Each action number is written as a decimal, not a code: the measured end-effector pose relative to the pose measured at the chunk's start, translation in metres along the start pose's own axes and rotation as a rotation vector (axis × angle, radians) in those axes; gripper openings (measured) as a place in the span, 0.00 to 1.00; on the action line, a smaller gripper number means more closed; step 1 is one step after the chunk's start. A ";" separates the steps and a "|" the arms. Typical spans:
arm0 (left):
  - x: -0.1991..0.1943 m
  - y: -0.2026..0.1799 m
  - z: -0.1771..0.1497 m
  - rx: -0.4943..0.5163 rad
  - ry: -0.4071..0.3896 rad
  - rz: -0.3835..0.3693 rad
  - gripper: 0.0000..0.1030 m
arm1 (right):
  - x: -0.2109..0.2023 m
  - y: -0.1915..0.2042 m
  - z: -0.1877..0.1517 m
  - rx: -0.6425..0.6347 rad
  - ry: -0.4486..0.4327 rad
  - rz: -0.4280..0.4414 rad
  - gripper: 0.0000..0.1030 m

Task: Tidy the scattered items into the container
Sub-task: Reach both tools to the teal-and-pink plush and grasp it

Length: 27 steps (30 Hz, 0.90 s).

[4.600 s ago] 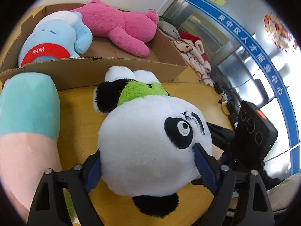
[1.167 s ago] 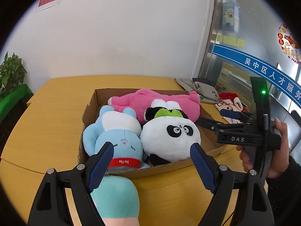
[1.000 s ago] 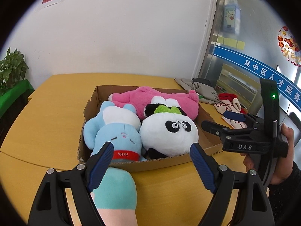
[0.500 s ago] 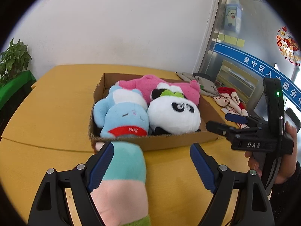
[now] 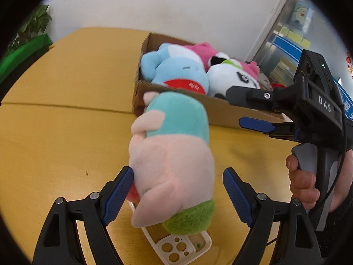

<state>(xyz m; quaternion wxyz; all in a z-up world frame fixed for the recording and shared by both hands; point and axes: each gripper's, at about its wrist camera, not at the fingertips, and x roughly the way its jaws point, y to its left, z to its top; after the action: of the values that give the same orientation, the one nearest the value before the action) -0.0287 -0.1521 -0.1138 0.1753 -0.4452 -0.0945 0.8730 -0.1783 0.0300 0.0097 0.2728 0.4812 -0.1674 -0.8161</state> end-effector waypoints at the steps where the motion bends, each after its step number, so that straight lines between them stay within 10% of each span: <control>1: 0.002 0.001 -0.002 0.001 0.004 0.009 0.82 | 0.008 0.001 -0.002 0.014 0.011 -0.002 1.00; 14: 0.012 -0.014 -0.011 0.127 0.039 0.123 0.78 | 0.080 0.013 -0.011 0.083 0.127 0.048 0.89; 27: -0.006 -0.030 -0.009 0.129 0.031 0.093 0.60 | 0.051 0.017 -0.014 -0.026 0.091 0.059 0.68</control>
<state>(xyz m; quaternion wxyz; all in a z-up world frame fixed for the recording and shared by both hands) -0.0113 -0.1265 -0.1047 0.1644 -0.4502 -0.0144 0.8776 -0.1812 -0.0142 -0.0230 0.3101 0.5090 -0.1583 -0.7872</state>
